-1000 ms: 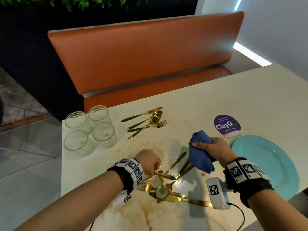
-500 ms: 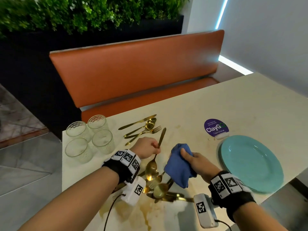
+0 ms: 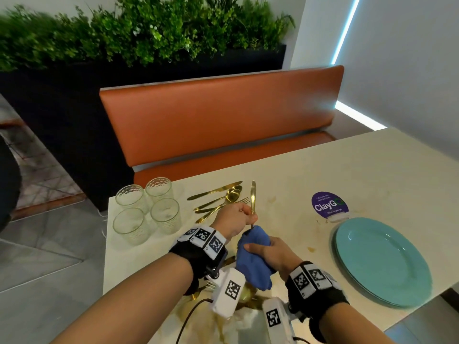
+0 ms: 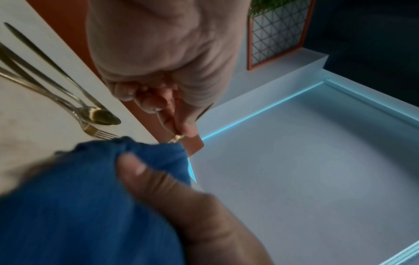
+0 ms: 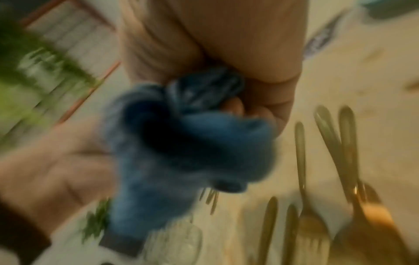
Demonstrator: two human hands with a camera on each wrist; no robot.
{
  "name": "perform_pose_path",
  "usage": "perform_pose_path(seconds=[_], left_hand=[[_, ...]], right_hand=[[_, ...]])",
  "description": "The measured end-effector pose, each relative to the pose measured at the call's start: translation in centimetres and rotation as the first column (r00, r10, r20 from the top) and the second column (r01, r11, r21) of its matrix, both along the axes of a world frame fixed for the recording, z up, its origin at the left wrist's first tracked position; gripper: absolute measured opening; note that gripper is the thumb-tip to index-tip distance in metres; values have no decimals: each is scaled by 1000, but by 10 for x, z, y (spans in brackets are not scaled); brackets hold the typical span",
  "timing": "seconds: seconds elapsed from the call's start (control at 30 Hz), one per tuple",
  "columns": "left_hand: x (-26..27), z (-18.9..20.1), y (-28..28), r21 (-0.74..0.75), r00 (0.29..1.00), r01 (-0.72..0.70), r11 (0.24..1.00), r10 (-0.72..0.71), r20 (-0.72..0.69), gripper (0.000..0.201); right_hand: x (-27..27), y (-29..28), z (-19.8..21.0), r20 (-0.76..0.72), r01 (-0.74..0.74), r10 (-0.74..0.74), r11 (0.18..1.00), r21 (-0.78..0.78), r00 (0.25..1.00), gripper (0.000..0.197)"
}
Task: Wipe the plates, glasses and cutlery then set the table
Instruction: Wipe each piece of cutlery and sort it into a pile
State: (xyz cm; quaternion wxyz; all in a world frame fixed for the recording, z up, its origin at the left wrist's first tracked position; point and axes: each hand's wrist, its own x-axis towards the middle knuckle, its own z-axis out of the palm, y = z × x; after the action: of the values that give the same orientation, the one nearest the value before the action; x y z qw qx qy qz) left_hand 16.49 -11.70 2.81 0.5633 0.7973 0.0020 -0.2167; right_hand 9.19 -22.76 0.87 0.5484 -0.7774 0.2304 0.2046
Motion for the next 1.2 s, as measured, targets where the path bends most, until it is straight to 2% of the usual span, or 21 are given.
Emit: perform_pose_path(seconds=[0.07, 0.1, 0.17, 0.27, 0.33, 0.4, 0.47, 0.5, 0.57, 0.63, 0.7, 0.73, 0.77, 0.83, 0.87, 0.93, 1.0, 1.03, 1.1, 1.2], left_hand=[[0, 1, 0, 8, 998, -58, 998, 58, 15, 17], [-1, 1, 0, -3, 996, -93, 996, 93, 11, 16], [-2, 0, 1, -59, 985, -173, 983, 172, -14, 18], [-1, 5, 4, -134, 966, -255, 958, 247, -72, 17], [1, 14, 9, -147, 972, -225, 963, 213, -94, 12], [7, 23, 18, -148, 978, -195, 970, 180, -107, 7], [19, 29, 34, -144, 979, -194, 970, 183, -86, 27], [24, 31, 43, -89, 988, -157, 984, 155, -27, 34], [31, 39, 58, 182, 988, 29, 983, -55, 142, 33], [34, 44, 66, 508, 916, 163, 846, -321, 239, 25], [33, 48, 68, 678, 854, 189, 711, -460, 244, 22], [31, 47, 68, 682, 855, 216, 699, -473, 213, 22], [29, 43, 68, 634, 875, 256, 730, -453, 169, 21], [19, 30, 63, 411, 945, 270, 871, -321, 61, 18], [12, 25, 57, 292, 972, 222, 930, -235, 8, 16], [-2, 14, 42, 149, 990, 129, 980, -120, -70, 16], [-12, 7, 27, 84, 992, 80, 993, -71, -105, 18], [-13, 5, 20, 62, 993, 54, 997, -47, -108, 17], [-8, 0, 11, 73, 997, 29, 997, -23, -72, 14], [-1, -5, 14, 170, 999, 48, 984, -50, 11, 17]], right_hand=[[-4, -1, -1, -16, 78, -77, 982, 170, 997, 27], [-5, -3, -2, -18, 86, -84, 981, 173, 996, 28], [-3, -5, -2, -7, 79, -79, 993, 91, 997, 23], [3, -11, 6, 60, 51, -43, 989, -140, 997, 21], [8, -20, 14, 132, -4, 39, 965, -262, 990, 24], [14, -33, 23, 136, -102, 154, 940, -324, 979, 18], [20, -47, 30, 85, -225, 276, 896, -383, 957, 17], [23, -54, 34, 59, -271, 325, 864, -424, 944, 17], [31, -67, 40, 43, -294, 358, 825, -482, 933, 17], [38, -77, 42, 73, -272, 345, 838, -474, 936, 14], [44, -81, 42, 147, -172, 246, 904, -392, 958, 13], [47, -82, 42, 212, -49, 117, 953, -301, 970, 14], [51, -81, 41, 279, 110, -55, 977, -184, 959, 15], [56, -75, 39, 341, 391, -393, 917, 79, 854, 15], [59, -71, 37, 326, 474, -510, 860, 189, 796, 17], [63, -60, 33, 251, 557, -642, 760, 336, 725, 25], [65, -46, 27, 158, 570, -671, 712, 409, 724, 32], [65, -36, 26, 120, 553, -648, 720, 419, 753, 33], [65, -18, 22, 80, 483, -553, 781, 396, 829, 30], [65, -2, 14, 84, 399, -459, 838, 372, 884, 21]])
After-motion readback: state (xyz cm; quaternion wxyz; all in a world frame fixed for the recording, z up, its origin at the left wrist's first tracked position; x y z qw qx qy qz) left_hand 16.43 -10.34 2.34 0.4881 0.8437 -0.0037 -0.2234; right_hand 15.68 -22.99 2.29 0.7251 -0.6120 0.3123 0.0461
